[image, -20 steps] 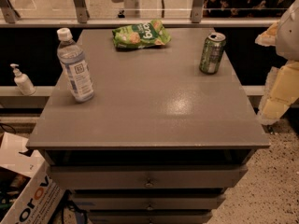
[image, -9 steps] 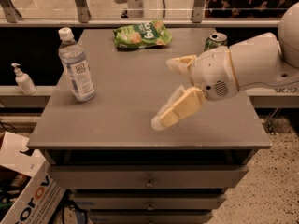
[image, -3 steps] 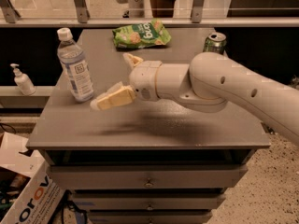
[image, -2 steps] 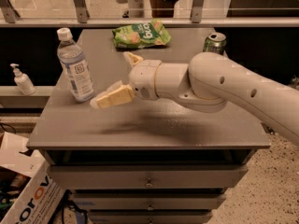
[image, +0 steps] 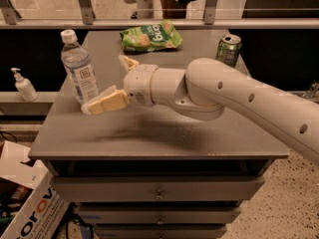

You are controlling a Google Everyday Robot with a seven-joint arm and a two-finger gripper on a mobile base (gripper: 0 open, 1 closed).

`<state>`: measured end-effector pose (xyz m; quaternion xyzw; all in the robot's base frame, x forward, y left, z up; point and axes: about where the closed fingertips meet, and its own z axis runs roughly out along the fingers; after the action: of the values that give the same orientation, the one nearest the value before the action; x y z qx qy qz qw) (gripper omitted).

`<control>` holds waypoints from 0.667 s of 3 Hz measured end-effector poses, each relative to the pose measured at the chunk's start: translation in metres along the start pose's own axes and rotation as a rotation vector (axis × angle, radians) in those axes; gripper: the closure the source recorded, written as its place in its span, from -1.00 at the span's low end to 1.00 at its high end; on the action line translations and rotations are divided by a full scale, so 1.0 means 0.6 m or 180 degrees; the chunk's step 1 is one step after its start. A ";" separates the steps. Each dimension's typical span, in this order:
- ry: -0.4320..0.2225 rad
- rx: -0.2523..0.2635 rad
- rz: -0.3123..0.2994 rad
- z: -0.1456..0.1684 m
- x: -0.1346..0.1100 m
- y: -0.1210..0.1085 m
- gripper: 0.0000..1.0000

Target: Knock blue plastic bottle over

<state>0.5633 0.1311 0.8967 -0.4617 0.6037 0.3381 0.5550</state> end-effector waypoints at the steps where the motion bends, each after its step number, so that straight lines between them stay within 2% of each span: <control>1: -0.0092 -0.0064 0.0023 0.042 -0.012 0.003 -1.00; 2: -0.0152 -0.0127 0.0061 0.085 -0.018 0.010 -1.00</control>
Offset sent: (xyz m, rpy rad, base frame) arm 0.0209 0.0782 -0.0008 0.0740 0.0198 0.0573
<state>0.5756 0.1822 0.8986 -0.4588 0.5878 0.3663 0.5566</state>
